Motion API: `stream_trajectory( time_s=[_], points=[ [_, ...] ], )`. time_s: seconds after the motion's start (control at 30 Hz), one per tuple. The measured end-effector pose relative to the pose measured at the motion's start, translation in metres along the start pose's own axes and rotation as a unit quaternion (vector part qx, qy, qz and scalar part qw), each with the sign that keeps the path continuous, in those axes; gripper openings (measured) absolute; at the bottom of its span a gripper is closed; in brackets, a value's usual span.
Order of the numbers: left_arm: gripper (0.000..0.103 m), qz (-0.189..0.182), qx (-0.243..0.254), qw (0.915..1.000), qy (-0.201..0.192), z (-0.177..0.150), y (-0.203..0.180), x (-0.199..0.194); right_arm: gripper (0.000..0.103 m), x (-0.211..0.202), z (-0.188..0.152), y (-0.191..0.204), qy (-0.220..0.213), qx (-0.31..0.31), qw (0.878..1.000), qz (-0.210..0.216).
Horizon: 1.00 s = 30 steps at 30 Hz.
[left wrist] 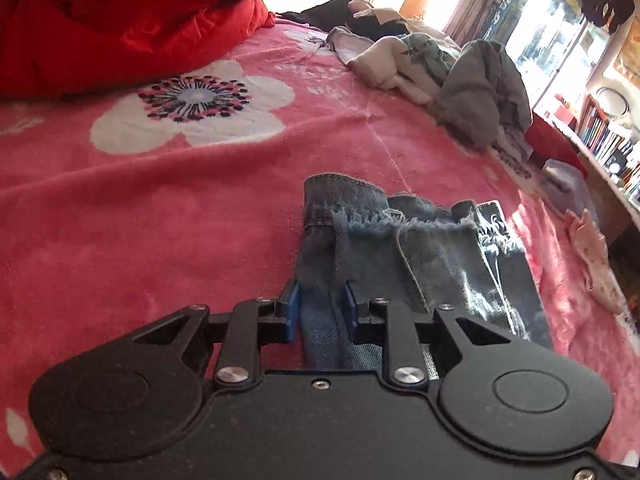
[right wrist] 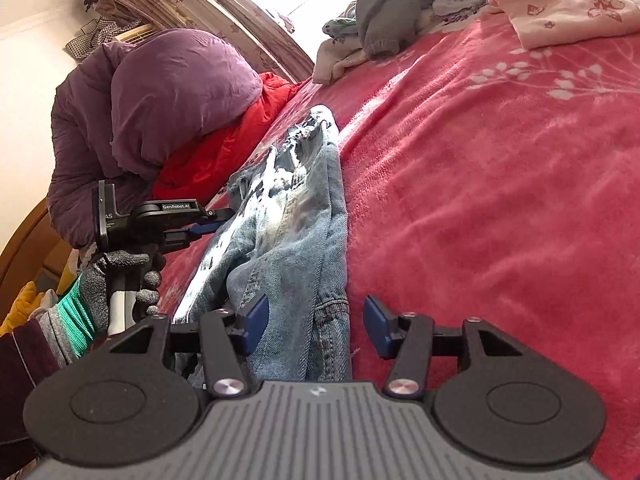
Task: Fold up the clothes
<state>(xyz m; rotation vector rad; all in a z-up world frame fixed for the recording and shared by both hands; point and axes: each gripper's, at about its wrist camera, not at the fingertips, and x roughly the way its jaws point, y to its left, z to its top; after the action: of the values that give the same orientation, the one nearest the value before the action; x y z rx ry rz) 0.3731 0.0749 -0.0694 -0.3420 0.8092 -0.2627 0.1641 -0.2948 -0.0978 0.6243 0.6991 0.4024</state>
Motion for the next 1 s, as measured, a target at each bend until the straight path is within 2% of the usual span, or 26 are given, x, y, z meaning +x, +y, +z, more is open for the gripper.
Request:
stream_trajectory(
  time_s=[0.1, 0.27, 0.3, 0.33, 0.53, 0.7, 0.8, 1.0],
  points=[
    [0.022, -0.045, -0.057, 0.9971, -0.021, 0.0, 0.015, -0.006, 0.054, 0.0, 0.0, -0.002, 0.002, 0.004, 1.0, 0.001],
    [0.022, -0.042, -0.062, 0.997, -0.017, 0.004, 0.013, 0.002, 0.054, 0.0, -0.001, -0.003, 0.002, 0.006, 1.0, 0.0],
    [0.017, -0.041, -0.061, 0.9971, -0.019, 0.005, 0.012, 0.003, 0.054, 0.0, -0.001, -0.004, 0.002, 0.007, 1.0, 0.0],
    [0.0, -0.041, -0.057, 0.9973, -0.021, 0.006, 0.011, 0.002, 0.054, 0.0, -0.001, -0.004, 0.002, 0.007, 1.0, 0.0],
    [0.0, -0.058, -0.013, 0.9966, -0.056, 0.006, -0.002, -0.016, 0.055, 0.001, -0.002, -0.004, 0.003, 0.005, 1.0, -0.003],
    [0.0, -0.032, 0.006, 0.9984, -0.046, 0.005, -0.006, -0.01, 0.055, 0.001, -0.002, -0.005, 0.003, 0.006, 1.0, -0.002],
    [0.0, -0.017, 0.0, 0.9983, -0.055, 0.003, -0.002, -0.008, 0.055, 0.001, -0.001, -0.006, 0.003, 0.009, 1.0, -0.001],
    [0.0, -0.023, -0.006, 0.9966, -0.079, 0.003, 0.002, -0.021, 0.055, 0.002, -0.001, -0.007, 0.004, 0.009, 1.0, -0.001]
  ],
)
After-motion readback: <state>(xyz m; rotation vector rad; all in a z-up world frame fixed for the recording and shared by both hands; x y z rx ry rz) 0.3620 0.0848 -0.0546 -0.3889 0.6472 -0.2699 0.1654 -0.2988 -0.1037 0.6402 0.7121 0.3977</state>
